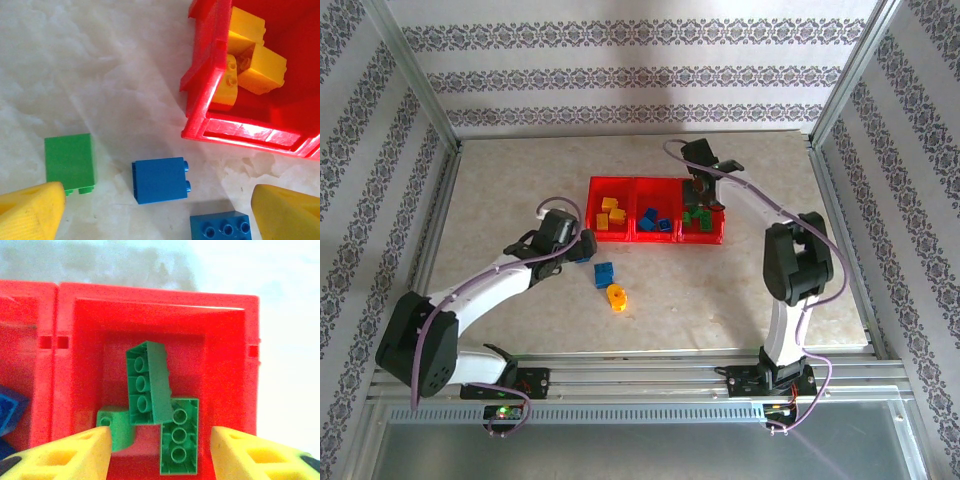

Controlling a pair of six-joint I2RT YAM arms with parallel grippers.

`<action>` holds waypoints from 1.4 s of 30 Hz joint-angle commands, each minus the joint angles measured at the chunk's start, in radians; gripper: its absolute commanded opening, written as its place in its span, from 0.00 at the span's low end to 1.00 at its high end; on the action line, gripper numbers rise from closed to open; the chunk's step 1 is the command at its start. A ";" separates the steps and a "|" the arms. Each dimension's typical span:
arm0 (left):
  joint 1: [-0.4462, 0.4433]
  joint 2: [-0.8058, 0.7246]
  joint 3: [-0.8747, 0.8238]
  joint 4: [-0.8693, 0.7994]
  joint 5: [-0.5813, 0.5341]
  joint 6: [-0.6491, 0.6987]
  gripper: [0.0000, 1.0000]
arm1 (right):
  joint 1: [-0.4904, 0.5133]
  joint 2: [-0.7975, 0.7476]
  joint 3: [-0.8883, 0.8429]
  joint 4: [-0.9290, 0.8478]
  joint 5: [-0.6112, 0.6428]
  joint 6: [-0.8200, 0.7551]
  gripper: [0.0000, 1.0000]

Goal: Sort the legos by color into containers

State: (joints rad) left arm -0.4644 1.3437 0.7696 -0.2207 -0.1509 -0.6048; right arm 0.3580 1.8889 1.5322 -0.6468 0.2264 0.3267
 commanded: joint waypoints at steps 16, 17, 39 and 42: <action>-0.050 0.215 0.104 -0.062 -0.045 0.022 0.83 | 0.051 -0.450 -0.305 0.064 0.082 0.136 0.98; -0.051 0.224 0.108 -0.060 -0.047 0.022 0.83 | 0.053 -0.463 -0.315 0.066 0.084 0.137 0.98; -0.041 0.381 0.180 -0.059 -0.086 0.008 0.69 | 0.061 -0.518 -0.386 0.088 0.028 0.117 0.98; -0.037 0.393 0.178 -0.049 -0.082 0.007 0.68 | 0.061 -0.523 -0.390 0.096 0.022 0.121 0.98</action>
State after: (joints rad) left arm -0.5037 1.7107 0.9329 -0.2543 -0.2153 -0.5915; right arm 0.4107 1.3876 1.1561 -0.5671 0.2596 0.4423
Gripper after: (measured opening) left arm 0.685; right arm 0.983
